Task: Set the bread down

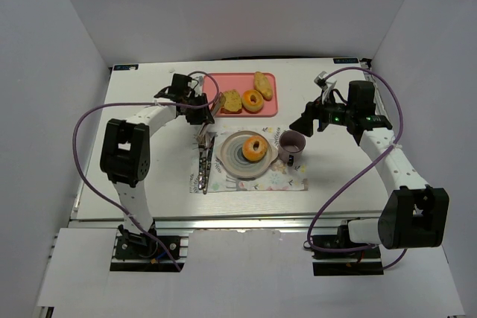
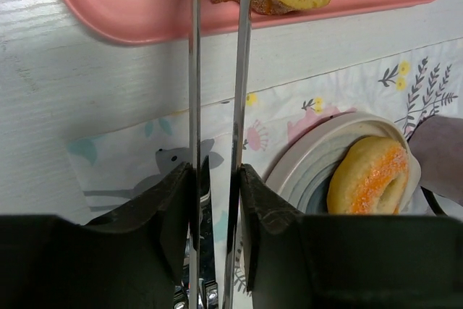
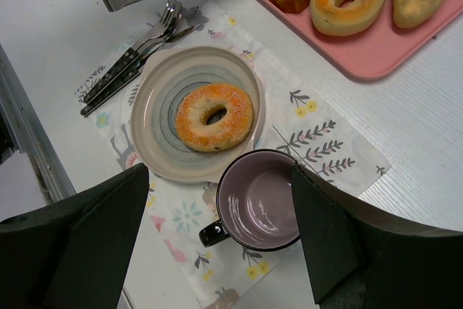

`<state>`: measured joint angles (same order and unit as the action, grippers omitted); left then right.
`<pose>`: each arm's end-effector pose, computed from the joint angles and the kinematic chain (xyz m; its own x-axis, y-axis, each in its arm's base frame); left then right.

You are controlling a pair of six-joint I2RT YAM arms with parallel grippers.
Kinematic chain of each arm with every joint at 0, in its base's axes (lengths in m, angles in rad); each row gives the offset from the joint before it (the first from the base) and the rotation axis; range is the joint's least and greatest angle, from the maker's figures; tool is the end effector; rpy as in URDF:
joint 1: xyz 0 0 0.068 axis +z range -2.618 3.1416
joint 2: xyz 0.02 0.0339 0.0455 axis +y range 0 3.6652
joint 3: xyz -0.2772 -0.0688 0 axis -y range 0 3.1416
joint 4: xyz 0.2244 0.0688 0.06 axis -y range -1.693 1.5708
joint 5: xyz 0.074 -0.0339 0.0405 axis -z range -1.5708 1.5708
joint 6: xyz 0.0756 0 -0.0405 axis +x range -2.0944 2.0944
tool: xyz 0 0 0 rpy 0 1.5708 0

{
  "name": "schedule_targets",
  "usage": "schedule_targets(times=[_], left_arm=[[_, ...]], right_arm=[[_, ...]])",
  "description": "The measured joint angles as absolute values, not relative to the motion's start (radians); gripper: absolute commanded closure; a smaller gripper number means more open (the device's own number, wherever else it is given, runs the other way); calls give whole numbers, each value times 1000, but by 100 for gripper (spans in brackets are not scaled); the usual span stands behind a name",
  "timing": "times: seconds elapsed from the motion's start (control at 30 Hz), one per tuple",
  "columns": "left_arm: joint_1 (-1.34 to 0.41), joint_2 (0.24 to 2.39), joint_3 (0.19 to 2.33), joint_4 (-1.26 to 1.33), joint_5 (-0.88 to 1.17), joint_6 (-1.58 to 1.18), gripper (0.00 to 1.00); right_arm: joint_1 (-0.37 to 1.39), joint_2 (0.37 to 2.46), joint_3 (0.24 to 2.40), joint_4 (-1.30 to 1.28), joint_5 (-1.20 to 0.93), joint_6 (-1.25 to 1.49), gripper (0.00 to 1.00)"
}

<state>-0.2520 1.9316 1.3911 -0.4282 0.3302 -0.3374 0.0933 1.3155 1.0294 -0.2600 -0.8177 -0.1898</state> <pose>0.4041 -0.1293 0.1889 -0.8901 -0.0942 -0.4460 0.1262 0.8893 -0.4396 0.2832 0.0819 0.3107 -0.3787 -0.1650 -0.9107 -0.7697 0.6025 0.2109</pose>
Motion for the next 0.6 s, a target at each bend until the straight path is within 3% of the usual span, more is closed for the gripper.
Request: schedule_targets(times=[0.07, 0.17, 0.23, 0.6], left_arm=[[-253, 1944, 1402, -440, 332, -334, 70], [-257, 1950, 1405, -445, 336, -334, 93], [-257, 1949, 1407, -442, 336, -339, 100], [-245, 1820, 1365, -362, 304, -420, 100]], right_arm=[[93, 1316, 1029, -260, -818, -190, 16], [92, 1315, 1029, -259, -818, -190, 16], [91, 1315, 1029, -259, -818, -190, 16], [84, 1315, 1029, -259, -818, -189, 16]])
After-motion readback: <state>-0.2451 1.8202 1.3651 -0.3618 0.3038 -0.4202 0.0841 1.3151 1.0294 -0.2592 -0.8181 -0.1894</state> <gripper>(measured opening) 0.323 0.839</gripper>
